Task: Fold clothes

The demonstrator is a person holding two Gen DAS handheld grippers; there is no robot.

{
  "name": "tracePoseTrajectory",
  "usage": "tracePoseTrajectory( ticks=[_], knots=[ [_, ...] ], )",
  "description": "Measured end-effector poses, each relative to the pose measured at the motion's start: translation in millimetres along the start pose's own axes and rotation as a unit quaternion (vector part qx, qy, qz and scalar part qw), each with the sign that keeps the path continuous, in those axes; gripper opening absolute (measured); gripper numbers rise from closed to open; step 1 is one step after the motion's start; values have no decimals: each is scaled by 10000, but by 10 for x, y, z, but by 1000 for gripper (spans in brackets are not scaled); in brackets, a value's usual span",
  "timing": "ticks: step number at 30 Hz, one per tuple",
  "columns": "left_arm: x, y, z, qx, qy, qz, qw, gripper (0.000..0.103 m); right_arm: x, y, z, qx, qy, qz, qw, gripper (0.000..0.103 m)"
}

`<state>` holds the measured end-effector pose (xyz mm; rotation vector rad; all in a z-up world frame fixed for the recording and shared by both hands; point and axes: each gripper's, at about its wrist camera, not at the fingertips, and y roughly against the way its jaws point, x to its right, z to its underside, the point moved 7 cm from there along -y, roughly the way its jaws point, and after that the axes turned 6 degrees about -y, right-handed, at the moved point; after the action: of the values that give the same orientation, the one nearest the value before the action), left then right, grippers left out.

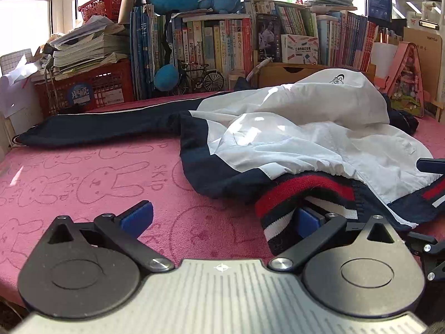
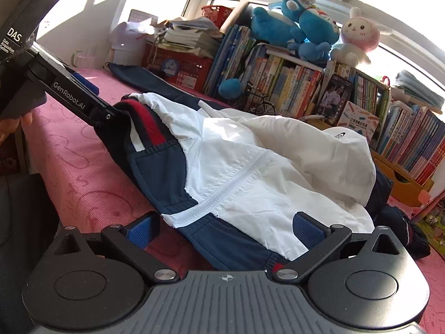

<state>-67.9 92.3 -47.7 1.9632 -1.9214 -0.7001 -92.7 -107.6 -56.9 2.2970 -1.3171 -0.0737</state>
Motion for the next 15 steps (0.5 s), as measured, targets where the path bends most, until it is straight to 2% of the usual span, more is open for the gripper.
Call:
tracePoseTrajectory(
  ticks=[4,8,12,15],
  knots=[
    [170,16,5,15,-164,420,9990,103,365,-67,-176,175,-942,210,9952,102],
    [403,-25,38,-39,-331,807,9962,103,621,-165,-279,282,-1572,305,9867,102],
    [489,-140,-27,68,-430,515,9977,103,669,-162,-326,450,-1625,358,9850,102],
    [380,-221,-85,140,-556,-282,9980,103,638,-134,-261,420,-1410,396,9883,102]
  ],
)
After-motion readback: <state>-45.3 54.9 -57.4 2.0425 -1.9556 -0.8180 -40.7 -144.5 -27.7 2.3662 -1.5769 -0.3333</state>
